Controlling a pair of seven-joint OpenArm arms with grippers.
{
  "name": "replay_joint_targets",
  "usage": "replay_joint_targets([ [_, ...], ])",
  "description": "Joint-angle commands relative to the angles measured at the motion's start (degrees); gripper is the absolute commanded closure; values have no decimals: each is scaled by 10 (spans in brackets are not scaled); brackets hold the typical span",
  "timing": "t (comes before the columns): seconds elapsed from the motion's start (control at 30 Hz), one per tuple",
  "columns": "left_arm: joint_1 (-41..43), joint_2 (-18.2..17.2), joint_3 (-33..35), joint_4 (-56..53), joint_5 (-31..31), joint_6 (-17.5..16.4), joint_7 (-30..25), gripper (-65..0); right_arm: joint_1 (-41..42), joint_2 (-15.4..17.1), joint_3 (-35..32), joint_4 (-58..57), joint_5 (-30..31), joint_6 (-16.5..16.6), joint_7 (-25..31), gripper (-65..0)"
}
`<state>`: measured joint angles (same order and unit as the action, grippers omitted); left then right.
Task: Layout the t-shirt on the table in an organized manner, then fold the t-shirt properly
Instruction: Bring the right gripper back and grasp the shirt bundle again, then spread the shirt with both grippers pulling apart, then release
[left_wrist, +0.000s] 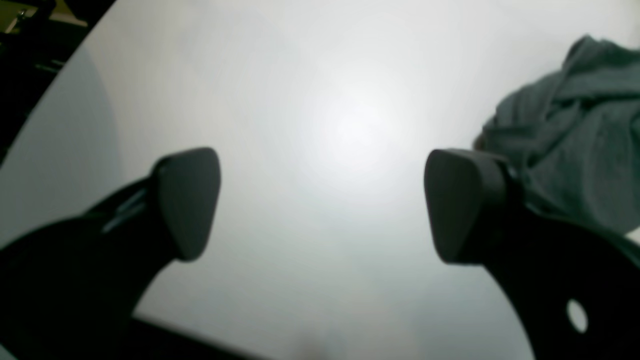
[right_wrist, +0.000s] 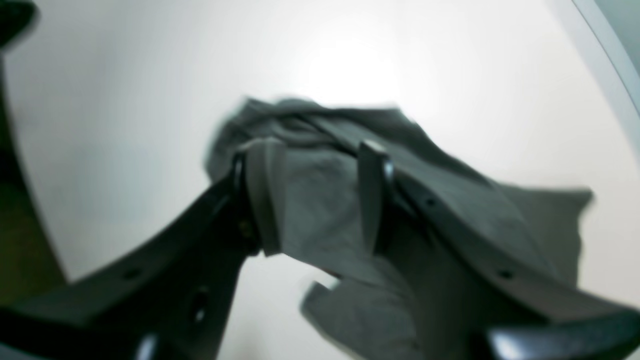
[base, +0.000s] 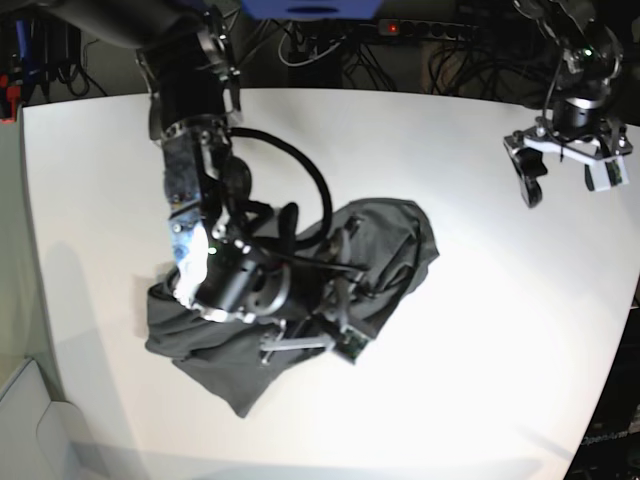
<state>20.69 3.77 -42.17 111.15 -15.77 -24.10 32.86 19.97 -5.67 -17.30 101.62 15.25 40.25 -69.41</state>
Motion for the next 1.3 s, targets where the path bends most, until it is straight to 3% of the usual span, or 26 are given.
replay_joint_targets([
  [0.0, -11, -4, 20, 11, -15, -8, -20, -637, 14, 0, 6, 9, 9, -2, 11, -250],
  [0.2, -90, -5, 117, -2, 21, -6, -19, -638, 10, 45, 64, 9, 9, -2, 8, -250],
  [0.43, -176, -1, 205, -135, 96, -2, -19, -637, 9, 85, 145, 9, 9, -2, 6, -250],
  [0.63, -204, -1, 215, -224, 94, -1, -25, -637, -5, 109, 190, 9, 9, -2, 6, -250],
  [0.97, -235, 0, 216, -323, 97, -3, -25, -617, -16, 110, 218, 9, 9, -2, 7, -250],
  [1.03, -235, -1, 216, -324, 95, -6, -25, -528, -17, 111, 218, 9, 8, -2, 7, -250],
  [1.2, -231, -5, 210, -323, 93, -6, -25, -97, -18, 111, 219, 9, 7, -2, 7, -250],
  [1.27, -228, -14, 199, -313, 93, -5, -22, 0, -23, 116, 219, 9, 7, -2, 7, -250],
])
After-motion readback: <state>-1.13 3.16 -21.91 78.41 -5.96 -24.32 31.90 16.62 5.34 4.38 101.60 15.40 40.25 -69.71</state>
